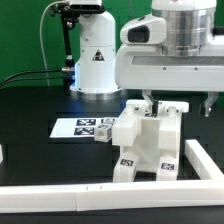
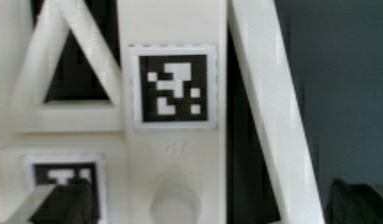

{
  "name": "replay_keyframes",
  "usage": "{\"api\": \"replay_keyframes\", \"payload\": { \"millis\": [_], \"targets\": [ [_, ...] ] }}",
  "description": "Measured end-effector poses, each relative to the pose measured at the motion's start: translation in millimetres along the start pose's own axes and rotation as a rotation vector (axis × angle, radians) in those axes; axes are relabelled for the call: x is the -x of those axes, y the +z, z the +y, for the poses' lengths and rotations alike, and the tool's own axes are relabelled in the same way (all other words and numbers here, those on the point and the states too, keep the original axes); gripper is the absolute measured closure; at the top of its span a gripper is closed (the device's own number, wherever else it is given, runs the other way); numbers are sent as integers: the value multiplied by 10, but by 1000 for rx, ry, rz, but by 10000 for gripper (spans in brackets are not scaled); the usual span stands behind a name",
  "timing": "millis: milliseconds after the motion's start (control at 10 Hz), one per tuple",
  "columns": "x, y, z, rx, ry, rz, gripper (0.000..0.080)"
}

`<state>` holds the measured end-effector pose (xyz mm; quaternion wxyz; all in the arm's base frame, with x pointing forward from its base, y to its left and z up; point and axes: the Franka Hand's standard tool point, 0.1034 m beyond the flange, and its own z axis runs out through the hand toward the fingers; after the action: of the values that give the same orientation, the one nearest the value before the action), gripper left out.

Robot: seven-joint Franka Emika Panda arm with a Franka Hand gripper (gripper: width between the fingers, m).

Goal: Assemble chair

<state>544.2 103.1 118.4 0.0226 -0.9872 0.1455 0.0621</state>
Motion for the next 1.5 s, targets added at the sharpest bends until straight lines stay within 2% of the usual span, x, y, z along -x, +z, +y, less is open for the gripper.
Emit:
{"api": "replay_keyframes", "payload": {
  "millis": [200, 500, 600, 800, 900, 1000, 1400, 1500],
  "targets": [
    [9, -273, 84, -7, 4, -23, 150],
    [2, -211, 77, -5, 4, -18, 150],
    [-3, -208, 114, -15, -14, -18, 150],
    [30, -244, 440, -72, -30, -35, 150],
    [93, -287, 717, -98, -38, -50, 150],
    [155, -308, 875, -106, -30, -78, 150],
    [170, -282, 915, -106, -28, -87, 150],
    [233, -196, 1073, -108, -31, -101, 150]
  ]
}}
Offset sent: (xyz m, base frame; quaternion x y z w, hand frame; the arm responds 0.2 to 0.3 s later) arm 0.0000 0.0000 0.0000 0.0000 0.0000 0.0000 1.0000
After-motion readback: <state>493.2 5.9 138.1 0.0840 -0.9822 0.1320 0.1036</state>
